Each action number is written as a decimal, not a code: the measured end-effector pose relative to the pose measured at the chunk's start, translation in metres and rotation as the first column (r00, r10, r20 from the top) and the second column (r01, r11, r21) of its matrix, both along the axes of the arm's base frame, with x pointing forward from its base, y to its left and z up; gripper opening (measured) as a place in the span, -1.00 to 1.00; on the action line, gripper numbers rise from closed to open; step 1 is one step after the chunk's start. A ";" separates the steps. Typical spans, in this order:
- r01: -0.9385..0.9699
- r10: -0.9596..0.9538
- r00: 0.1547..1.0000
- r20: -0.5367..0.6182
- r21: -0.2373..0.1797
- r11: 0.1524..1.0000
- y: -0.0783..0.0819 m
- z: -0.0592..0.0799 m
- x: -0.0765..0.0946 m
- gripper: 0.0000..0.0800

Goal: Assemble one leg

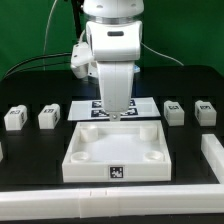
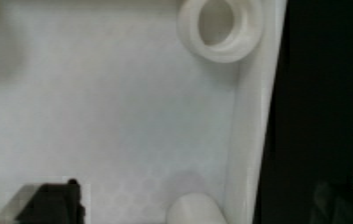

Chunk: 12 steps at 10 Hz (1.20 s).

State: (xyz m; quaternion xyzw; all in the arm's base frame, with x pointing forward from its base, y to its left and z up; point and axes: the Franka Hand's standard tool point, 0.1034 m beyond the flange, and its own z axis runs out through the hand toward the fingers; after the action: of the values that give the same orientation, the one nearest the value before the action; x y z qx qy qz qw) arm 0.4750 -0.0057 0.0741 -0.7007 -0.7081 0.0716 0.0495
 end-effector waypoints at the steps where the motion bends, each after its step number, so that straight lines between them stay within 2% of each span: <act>1: 0.000 0.000 1.000 -0.002 0.000 1.000 0.000 -0.001 -0.001 0.62; 3: 0.011 -0.010 1.000 -0.026 0.015 1.000 -0.007 -0.011 -0.015 0.62; 7: 0.014 -0.012 0.997 -0.071 0.021 1.000 -0.005 -0.034 -0.039 0.62; 9: 0.017 -0.014 0.995 -0.100 0.025 1.000 -0.005 -0.047 -0.047 0.62; 12: 0.020 -0.017 0.993 -0.113 0.027 0.999 -0.006 -0.053 -0.050 0.62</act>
Offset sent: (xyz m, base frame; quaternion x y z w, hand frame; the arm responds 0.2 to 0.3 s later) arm -0.0304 0.0080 -0.0180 0.0155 0.0463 0.0136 0.9987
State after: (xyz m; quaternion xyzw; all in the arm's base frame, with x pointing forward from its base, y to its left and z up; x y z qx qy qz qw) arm 0.4253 -0.0121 0.0208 -0.7012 -0.6987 0.1006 0.1000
